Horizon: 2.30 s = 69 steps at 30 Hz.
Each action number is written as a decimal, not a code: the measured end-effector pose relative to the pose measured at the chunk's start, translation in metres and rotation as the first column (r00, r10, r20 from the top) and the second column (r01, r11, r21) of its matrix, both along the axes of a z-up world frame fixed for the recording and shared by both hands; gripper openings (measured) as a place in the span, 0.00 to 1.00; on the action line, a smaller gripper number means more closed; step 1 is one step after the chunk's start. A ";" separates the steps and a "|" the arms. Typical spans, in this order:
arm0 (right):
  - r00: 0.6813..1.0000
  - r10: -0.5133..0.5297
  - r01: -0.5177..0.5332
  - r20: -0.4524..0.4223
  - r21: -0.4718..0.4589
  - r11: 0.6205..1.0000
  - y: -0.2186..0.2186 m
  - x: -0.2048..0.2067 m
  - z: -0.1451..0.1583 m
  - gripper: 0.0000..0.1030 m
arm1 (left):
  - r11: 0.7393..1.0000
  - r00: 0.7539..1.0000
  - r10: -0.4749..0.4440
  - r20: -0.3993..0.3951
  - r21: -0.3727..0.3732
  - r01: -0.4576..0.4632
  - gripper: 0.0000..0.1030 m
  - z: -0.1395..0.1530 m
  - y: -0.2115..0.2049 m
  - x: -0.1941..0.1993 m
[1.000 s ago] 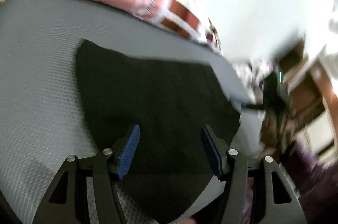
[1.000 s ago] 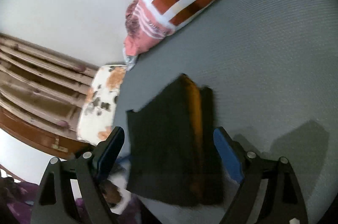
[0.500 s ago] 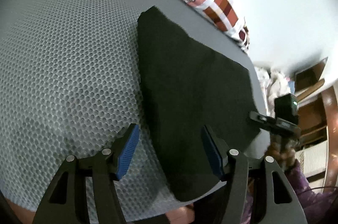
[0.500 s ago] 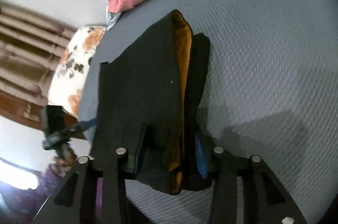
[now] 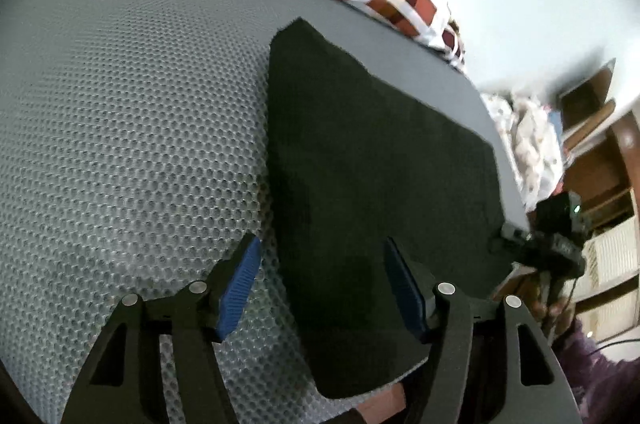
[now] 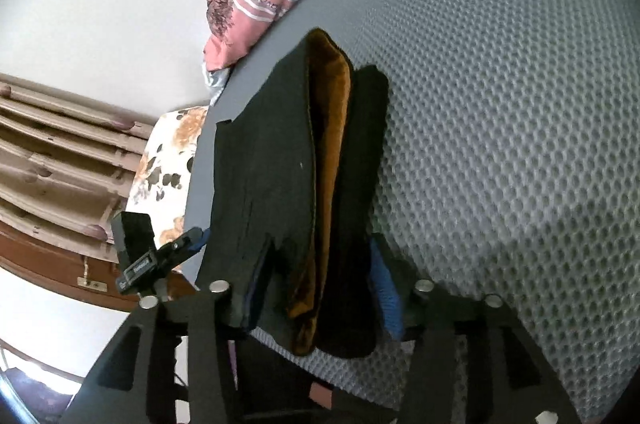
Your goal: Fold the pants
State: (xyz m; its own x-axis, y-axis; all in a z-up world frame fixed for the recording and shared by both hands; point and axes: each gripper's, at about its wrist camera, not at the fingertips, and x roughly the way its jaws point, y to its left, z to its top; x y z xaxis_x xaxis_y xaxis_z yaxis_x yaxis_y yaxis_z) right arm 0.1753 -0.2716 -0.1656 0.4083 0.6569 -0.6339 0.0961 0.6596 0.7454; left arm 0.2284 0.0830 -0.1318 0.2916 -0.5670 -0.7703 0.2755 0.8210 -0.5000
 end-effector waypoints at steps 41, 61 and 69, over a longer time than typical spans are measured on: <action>0.987 0.004 0.044 0.158 -0.297 0.954 0.066 -0.007 0.017 0.75 | 0.855 0.941 -0.106 0.322 0.513 -0.079 0.78 0.007 -0.052 -0.040; 0.994 0.093 -0.080 0.062 -0.195 0.978 0.046 0.017 0.018 0.76 | 0.946 0.981 -0.128 0.144 0.315 0.077 0.60 -0.001 -0.044 -0.022; 0.995 0.103 -0.101 0.010 -0.148 0.984 0.033 0.027 0.010 0.33 | 0.976 0.986 -0.140 0.090 0.182 0.122 0.17 0.005 -0.022 -0.003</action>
State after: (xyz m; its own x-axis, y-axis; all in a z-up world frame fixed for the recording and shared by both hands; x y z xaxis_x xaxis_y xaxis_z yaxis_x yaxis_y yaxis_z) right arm 0.2023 -0.2384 -0.1557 0.3556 0.5958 -0.7201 0.0106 0.7678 0.6406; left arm 0.2250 0.0608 -0.1269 0.3056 -0.4646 -0.8311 0.4285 0.8466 -0.3157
